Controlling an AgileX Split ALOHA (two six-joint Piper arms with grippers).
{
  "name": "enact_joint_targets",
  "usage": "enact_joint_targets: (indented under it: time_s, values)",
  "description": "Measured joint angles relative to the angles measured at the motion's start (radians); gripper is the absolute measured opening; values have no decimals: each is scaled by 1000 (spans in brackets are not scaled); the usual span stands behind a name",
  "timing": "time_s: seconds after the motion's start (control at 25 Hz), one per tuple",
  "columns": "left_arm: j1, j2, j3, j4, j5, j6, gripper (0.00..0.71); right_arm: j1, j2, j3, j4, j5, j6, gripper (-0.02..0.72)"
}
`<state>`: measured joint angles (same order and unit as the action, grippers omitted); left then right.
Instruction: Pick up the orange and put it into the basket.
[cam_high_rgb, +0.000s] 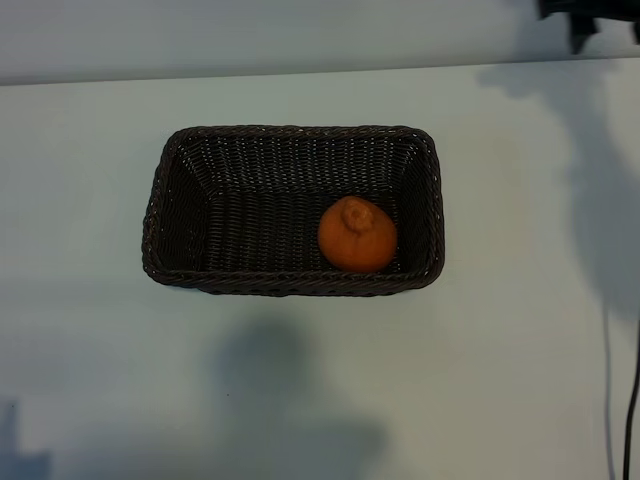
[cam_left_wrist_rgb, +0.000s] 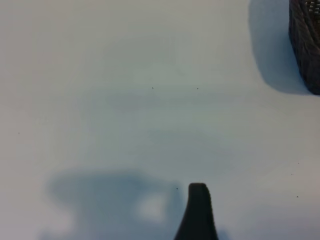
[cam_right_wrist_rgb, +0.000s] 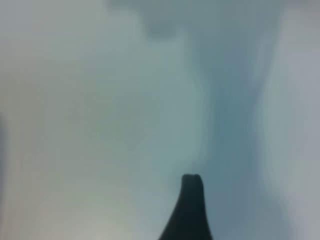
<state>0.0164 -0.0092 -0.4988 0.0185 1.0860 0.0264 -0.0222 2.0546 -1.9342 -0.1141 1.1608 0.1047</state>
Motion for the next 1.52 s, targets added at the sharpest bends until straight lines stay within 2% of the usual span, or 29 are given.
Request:
enact_joint_targets:
  time_s: [0.12,0.24,0.72,1.16,1.4,1.52]
  values:
    - [0,0,0,0,0,0,592,-63,0,0,72,13,-29,597]
    - [0,0,0,0,0,0,592,-88,-3,0,114,15,-54,597]
    - [0,0,0,0,0,0,592,-107,-249,-9,114,69,-70,595]
    - [0,0,0,0,0,-4,592,-108,-529,-8,114,72,-74,595]
    - [0,0,0,0,0,-4,592,-108,-688,100,130,67,-86,594]
    - [0,0,0,0,0,-4,592,-107,-819,207,136,34,-89,594]
